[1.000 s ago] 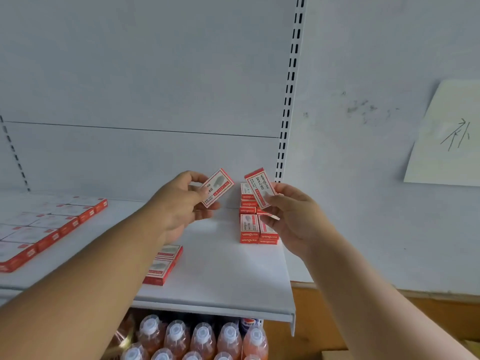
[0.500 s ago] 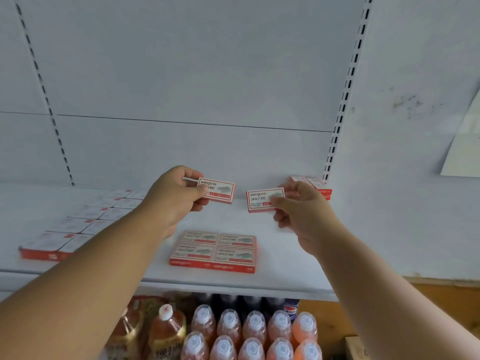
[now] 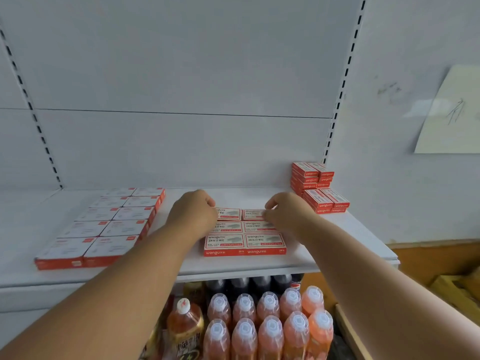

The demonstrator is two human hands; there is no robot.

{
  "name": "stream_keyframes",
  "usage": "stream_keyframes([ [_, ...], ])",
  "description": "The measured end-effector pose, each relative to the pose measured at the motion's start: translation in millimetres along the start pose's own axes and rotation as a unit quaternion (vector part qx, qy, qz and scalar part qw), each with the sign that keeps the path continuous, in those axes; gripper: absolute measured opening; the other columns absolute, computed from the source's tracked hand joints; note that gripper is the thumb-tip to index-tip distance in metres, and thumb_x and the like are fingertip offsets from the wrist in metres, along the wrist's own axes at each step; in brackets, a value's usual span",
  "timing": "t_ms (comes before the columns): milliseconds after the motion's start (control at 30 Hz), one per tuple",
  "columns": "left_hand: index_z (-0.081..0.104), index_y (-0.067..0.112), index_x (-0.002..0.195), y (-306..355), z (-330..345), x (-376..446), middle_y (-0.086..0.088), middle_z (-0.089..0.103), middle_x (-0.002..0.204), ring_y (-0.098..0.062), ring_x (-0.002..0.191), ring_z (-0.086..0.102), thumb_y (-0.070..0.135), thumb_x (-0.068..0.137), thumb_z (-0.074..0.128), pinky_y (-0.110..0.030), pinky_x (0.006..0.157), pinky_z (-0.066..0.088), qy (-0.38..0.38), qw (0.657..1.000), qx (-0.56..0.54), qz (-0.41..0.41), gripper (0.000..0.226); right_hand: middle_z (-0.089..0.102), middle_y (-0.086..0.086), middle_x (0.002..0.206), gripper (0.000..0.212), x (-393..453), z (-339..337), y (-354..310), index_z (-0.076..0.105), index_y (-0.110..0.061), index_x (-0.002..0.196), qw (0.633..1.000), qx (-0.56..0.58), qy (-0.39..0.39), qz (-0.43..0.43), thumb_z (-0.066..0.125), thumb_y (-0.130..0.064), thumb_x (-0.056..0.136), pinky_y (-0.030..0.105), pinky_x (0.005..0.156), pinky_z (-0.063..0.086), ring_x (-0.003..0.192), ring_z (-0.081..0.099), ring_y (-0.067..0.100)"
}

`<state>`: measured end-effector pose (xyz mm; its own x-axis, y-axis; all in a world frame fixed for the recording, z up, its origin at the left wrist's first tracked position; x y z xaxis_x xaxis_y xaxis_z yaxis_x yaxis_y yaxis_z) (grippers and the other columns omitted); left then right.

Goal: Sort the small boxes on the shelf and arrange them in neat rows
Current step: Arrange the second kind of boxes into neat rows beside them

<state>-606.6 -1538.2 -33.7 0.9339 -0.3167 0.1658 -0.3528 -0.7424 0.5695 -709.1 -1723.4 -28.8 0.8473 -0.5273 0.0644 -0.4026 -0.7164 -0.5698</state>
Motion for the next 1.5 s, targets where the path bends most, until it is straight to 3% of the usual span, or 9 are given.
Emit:
stream_keyframes([
  [200, 0.072, 0.021, 0.105, 6, -1, -4, 0.001, 0.069, 0.112, -0.020, 0.101, 0.063, 0.018, 0.093, 0.057, -0.035, 0.089, 0.053, -0.021, 0.999, 0.010, 0.027, 0.019, 0.068, 0.001, 0.111, 0.025, 0, -2, -4, 0.070, -0.018, 0.113, 1.000, -0.025, 0.003, 0.000, 0.065, -0.024, 0.090, 0.031, 0.085, 0.053, 0.099, 0.063, 0.019],
  [367, 0.072, 0.020, 0.108, 8, 0, -5, 0.001, 0.069, 0.114, -0.020, 0.102, 0.063, 0.017, 0.093, 0.058, -0.033, 0.087, 0.053, -0.021, 0.999, 0.014, 0.040, 0.020, 0.069, 0.000, 0.105, 0.022, -1, 0, -6, 0.070, -0.017, 0.110, 0.999, -0.042, 0.007, -0.008, 0.064, -0.026, 0.091, 0.028, 0.074, 0.053, 0.090, 0.063, 0.017],
  [733, 0.069, 0.023, 0.115, 14, -2, -8, 0.002, 0.065, 0.120, -0.018, 0.106, 0.060, 0.014, 0.096, 0.054, -0.032, 0.091, 0.052, -0.043, 0.996, 0.027, 0.068, 0.026, 0.071, 0.001, 0.097, 0.021, 0, 1, -7, 0.072, -0.013, 0.105, 0.998, -0.056, 0.001, -0.011, 0.063, -0.025, 0.091, 0.035, 0.079, 0.058, 0.086, 0.066, 0.019],
  [933, 0.069, 0.025, 0.108, 19, -3, -10, 0.002, 0.065, 0.116, -0.020, 0.102, 0.060, 0.013, 0.093, 0.054, -0.033, 0.087, 0.052, -0.040, 0.994, 0.068, 0.077, 0.024, 0.068, -0.003, 0.097, 0.018, -2, 2, -8, 0.070, -0.018, 0.106, 0.999, -0.046, 0.002, -0.013, 0.062, -0.026, 0.092, 0.027, 0.071, 0.054, 0.079, 0.061, 0.012],
  [1167, 0.063, 0.026, 0.119, 52, -5, -18, -0.001, 0.060, 0.117, -0.023, 0.111, 0.051, 0.021, 0.089, 0.057, -0.038, 0.093, 0.050, 0.002, 0.976, 0.177, 0.130, 0.032, 0.071, 0.004, 0.105, 0.025, -4, -3, -10, 0.072, -0.013, 0.107, 0.999, -0.045, 0.000, -0.031, 0.052, -0.017, 0.093, 0.035, 0.079, 0.057, 0.094, 0.066, 0.023],
  [1233, 0.062, 0.026, 0.121, 65, 0, -20, -0.001, 0.059, 0.119, -0.023, 0.112, 0.051, 0.019, 0.089, 0.057, -0.037, 0.092, 0.049, -0.005, 0.974, 0.174, 0.144, 0.033, 0.069, 0.005, 0.112, 0.026, -2, -10, -7, 0.070, -0.014, 0.110, 0.998, -0.047, 0.015, -0.041, 0.050, -0.017, 0.093, 0.028, 0.072, 0.051, 0.097, 0.064, 0.023],
  [1333, 0.062, 0.027, 0.120, 89, 12, -21, 0.002, 0.061, 0.119, -0.021, 0.110, 0.053, 0.016, 0.088, 0.057, -0.037, 0.093, 0.050, -0.033, 0.973, 0.155, 0.167, 0.034, 0.065, 0.001, 0.121, 0.029, 2, -33, 7, 0.066, -0.018, 0.119, 0.995, -0.041, 0.066, -0.059, 0.052, -0.018, 0.093, 0.024, 0.078, 0.043, 0.106, 0.061, 0.023],
  [1500, 0.064, 0.027, 0.117, 138, 37, -16, 0.001, 0.063, 0.120, -0.023, 0.110, 0.057, 0.013, 0.087, 0.051, -0.036, 0.096, 0.049, -0.090, 0.972, 0.114, 0.184, 0.035, 0.068, 0.001, 0.103, 0.018, 15, -72, 46, 0.068, -0.019, 0.101, 0.992, -0.042, 0.105, -0.061, 0.058, -0.018, 0.086, 0.030, 0.079, 0.049, 0.097, 0.061, 0.025],
])
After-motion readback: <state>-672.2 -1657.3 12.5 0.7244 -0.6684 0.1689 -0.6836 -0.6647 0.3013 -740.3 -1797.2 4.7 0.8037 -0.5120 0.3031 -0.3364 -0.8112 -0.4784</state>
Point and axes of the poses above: each hand's wrist, its own x-axis towards the middle knuckle, its own z-axis out of the palm, y = z × x, the point moved 7 cm from there along x, towards the middle knuckle
